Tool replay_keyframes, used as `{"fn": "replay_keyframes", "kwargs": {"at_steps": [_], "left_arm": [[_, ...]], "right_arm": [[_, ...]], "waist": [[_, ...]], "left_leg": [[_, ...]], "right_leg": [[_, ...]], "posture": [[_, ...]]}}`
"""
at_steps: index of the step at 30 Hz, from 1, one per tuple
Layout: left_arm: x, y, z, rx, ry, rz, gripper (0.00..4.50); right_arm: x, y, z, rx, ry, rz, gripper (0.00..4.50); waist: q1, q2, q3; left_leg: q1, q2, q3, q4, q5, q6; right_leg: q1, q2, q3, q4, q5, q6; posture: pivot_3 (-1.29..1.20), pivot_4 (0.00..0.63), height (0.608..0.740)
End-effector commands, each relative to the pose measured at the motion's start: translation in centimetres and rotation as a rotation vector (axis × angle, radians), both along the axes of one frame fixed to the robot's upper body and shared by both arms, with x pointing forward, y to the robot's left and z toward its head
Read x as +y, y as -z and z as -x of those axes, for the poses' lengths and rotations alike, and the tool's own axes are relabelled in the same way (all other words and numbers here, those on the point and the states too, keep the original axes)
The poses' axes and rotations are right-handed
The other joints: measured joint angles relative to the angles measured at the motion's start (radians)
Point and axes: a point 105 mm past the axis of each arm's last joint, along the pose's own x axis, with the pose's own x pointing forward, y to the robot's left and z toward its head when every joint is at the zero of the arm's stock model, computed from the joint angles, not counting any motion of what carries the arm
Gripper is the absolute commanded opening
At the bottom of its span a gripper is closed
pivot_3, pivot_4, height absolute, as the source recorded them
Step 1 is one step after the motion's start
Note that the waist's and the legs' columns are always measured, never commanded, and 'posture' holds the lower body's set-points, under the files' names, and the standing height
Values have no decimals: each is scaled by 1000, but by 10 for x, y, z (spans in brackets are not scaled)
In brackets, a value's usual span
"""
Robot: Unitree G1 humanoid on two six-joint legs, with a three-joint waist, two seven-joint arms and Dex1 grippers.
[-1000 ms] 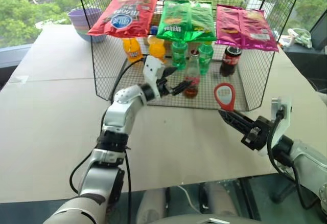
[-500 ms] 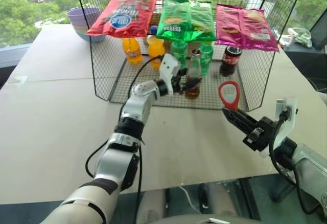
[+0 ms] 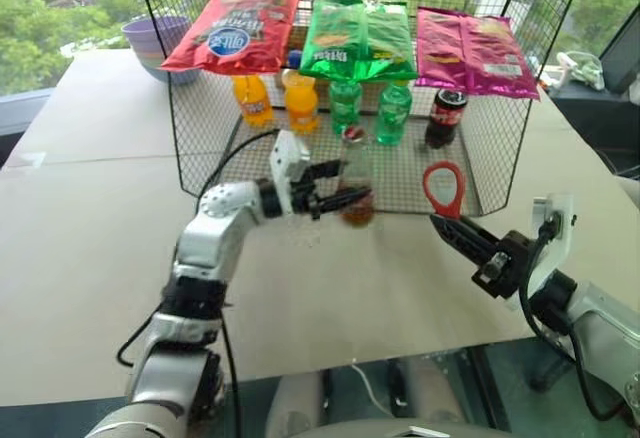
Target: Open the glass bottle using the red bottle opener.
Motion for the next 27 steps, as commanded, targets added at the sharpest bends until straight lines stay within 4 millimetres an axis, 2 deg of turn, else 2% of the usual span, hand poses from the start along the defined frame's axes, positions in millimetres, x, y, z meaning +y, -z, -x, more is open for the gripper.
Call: {"fn": "replay_keyframes", "kwargs": {"at_steps": [1,8,10,12,27], "left_arm": [[-2,-9,16,-57,25,10,2430],[-3,10,25,-9,12,6,2430],[-2,11,25,-7,1,15,3459],[-2,9,24,-15,-5,21,4148],[-2,-10,29,-57,39,39,4148]], "right_arm": [[4,-3,-1,-41,-28,33,0],[4,7,-13,-50,-7,120,0],[5,10,-17,-51,-4,138,0],[6,12,-18,-51,-6,141,0],[4,18,-21,-77,3,159,0]], "waist": [[2,0,0],[2,0,0],[2,0,0],[3,0,0],[2,0,0]], "left_leg": [[0,0,0,0,0,0],[1,-2,0,0,0,0],[1,-2,1,0,0,0],[1,-2,1,0,0,0],[2,-2,1,0,0,0]], "right_leg": [[1,0,0,0,0,0],[0,0,1,1,0,0],[0,0,1,1,0,0],[0,1,1,1,0,0],[0,1,2,2,0,0]], "posture": [[0,150,740],[0,150,740],[0,150,740],[0,150,740],[0,150,740]]}}
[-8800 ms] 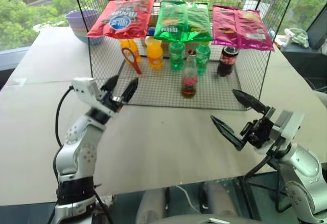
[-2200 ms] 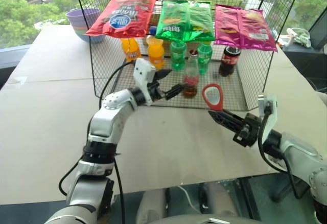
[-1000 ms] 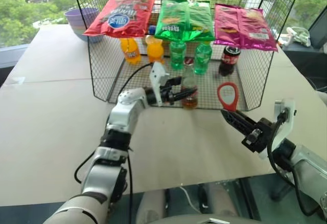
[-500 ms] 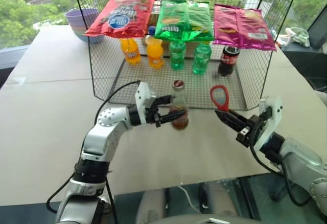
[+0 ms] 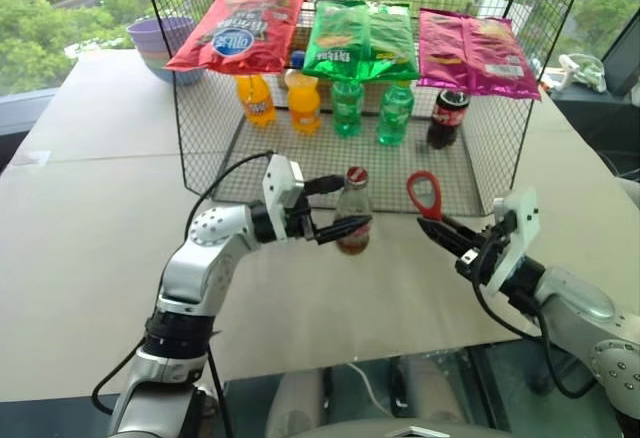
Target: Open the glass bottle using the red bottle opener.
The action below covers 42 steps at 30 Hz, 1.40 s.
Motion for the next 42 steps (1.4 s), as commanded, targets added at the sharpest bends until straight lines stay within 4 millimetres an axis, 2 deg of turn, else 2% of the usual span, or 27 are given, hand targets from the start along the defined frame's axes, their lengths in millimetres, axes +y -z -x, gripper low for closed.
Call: {"fn": "replay_keyframes", "kwargs": {"at_steps": [1,4,7,12,13,14,15,16,22,29,30,34,42], "left_arm": [[-2,-18,5,-58,33,19,4148],[-2,-19,6,-44,48,22,4148],[-4,-18,7,-36,60,20,4148],[-7,-16,7,-35,79,11,4148],[-7,-15,7,-34,84,8,3578],[-8,-15,8,-33,88,8,3225],[-8,-15,8,-32,90,8,3056],[-8,-14,8,-31,92,8,2632],[-8,-14,8,-35,99,-1,2632],[-8,-14,8,-36,123,-23,2632],[-7,-14,8,-38,124,-26,2891],[-8,-16,5,-47,118,-23,4396],[-12,-21,3,-58,136,-24,4396]], "right_arm": [[0,-9,2,-51,-6,-9,0],[-2,-15,-1,-111,15,13,0],[-8,-20,-8,-207,69,130,0],[-2,-26,-11,-322,48,228,0],[-1,-28,-12,-339,50,235,0],[0,-31,-13,-376,51,263,0],[2,-33,-14,-401,52,281,0],[3,-36,-16,-438,60,310,0],[9,-46,-23,-557,62,395,0],[21,-44,-21,-589,0,421,0],[22,-44,-21,-589,-3,420,0],[24,-44,-22,-591,-3,413,0],[24,-45,-22,-595,8,411,0]], "waist": [[0,0,0],[0,0,0],[-1,0,0],[-2,0,0],[-2,0,0],[-2,0,0],[-3,0,0],[-4,0,0],[-3,0,0],[-4,0,0],[-4,0,0],[-4,0,0],[-5,0,0]], "left_leg": [[0,0,0,0,0,0],[0,0,0,0,0,0],[0,0,0,0,0,0],[1,0,1,0,0,0],[1,0,1,0,0,0],[1,0,1,0,0,0],[1,0,1,0,0,0],[1,0,1,0,0,0],[1,0,1,0,0,0],[1,0,1,0,0,0],[1,0,1,0,0,0],[1,0,1,0,0,0],[1,0,2,0,0,0]], "right_leg": [[0,0,0,0,0,0],[0,0,0,0,0,0],[0,0,0,0,0,0],[0,1,0,1,0,0],[0,1,0,1,0,0],[0,1,0,1,0,0],[0,1,1,1,0,0],[0,1,1,1,0,0],[0,1,1,1,0,0],[0,1,1,1,0,0],[0,1,1,1,0,0],[0,1,1,1,0,0],[0,1,1,1,0,0]], "posture": [[0,150,740],[0,150,740],[0,150,740],[0,150,740],[0,150,740],[0,150,740],[0,150,740],[0,150,740],[0,150,740],[0,150,740],[0,150,740],[0,150,740],[0,150,740]]}}
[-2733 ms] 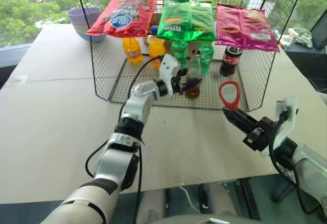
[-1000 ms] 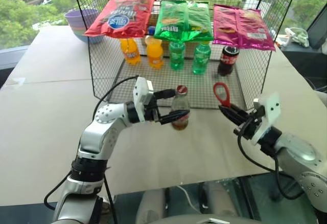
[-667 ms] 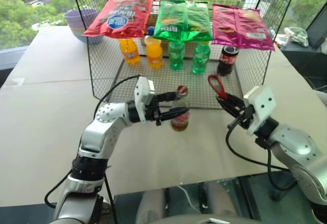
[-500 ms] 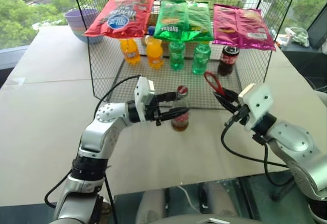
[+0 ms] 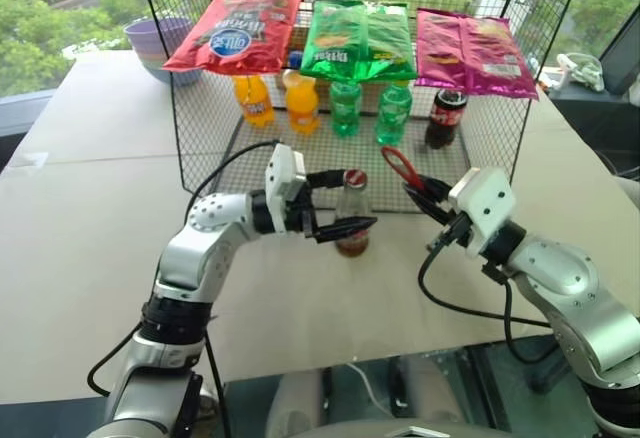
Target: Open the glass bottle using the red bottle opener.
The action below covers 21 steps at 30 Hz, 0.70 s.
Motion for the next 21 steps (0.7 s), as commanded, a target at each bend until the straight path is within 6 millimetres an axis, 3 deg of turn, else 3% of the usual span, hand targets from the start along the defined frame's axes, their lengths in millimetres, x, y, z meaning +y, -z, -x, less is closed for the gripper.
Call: {"fn": "replay_keyframes", "kwargs": {"at_steps": [1,4,6,7,8,21], "left_arm": [[-4,-7,2,-36,31,-4,4396],[-4,-4,2,-29,45,-22,3639],[-5,-2,3,-22,56,-34,2965],[-5,-2,3,-23,59,-38,2278],[-6,-1,3,-22,61,-39,2038],[-6,-3,3,-25,61,-37,2041]], "right_arm": [[0,-12,2,-55,-2,-3,0],[-1,-13,3,-59,3,-4,0],[-1,-13,3,-61,4,-4,0],[-1,-13,3,-63,4,-4,0],[0,-13,4,-65,3,-4,0],[14,-9,6,-209,-60,125,0]], "waist": [[0,0,0],[-1,0,0],[-1,0,0],[-1,0,0],[-1,0,0],[-1,0,0]], "left_leg": [[0,0,0,0,0,0],[0,0,0,0,0,0],[0,0,0,0,0,0],[0,0,0,0,0,0],[0,0,0,0,0,0],[0,0,0,0,0,0]], "right_leg": [[0,0,0,0,0,0],[0,0,0,0,0,0],[0,0,0,0,0,0],[0,0,0,0,0,0],[0,0,0,0,0,0],[0,0,0,0,0,0]], "posture": [[0,150,740],[0,150,740],[0,150,740],[0,150,740],[0,150,740],[0,150,740]]}}
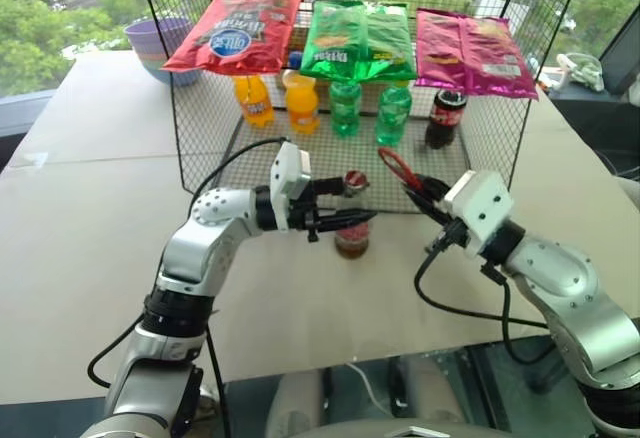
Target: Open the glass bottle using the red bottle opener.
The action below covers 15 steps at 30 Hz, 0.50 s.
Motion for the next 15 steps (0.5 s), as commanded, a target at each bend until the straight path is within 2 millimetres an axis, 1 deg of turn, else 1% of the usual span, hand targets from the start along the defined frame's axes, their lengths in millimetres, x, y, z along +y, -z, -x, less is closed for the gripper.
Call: {"fn": "replay_keyframes", "kwargs": {"at_steps": [1,5,9,15], "left_arm": [[-4,-4,2,-18,25,-6,2041],[-4,-5,1,-20,20,-4,2041],[-3,-9,-3,-20,8,3,2041],[-2,-13,-5,-16,6,2,2041]], "right_arm": [[9,-7,3,-137,-40,66,0],[16,-1,3,-230,-70,139,0],[22,1,3,-336,-92,193,0],[25,7,3,-408,-80,242,0]], "waist": [[0,0,0],[0,0,0],[0,0,0],[0,0,0]], "left_leg": [[0,0,0,0,0,0],[0,0,1,0,0,0],[0,0,1,0,0,0],[0,0,1,1,0,0]], "right_leg": [[0,0,0,0,0,0],[0,0,0,0,0,0],[0,0,0,0,0,0],[0,0,0,0,0,0]], "posture": [[0,150,740],[0,150,740],[0,150,740],[0,150,740]]}}
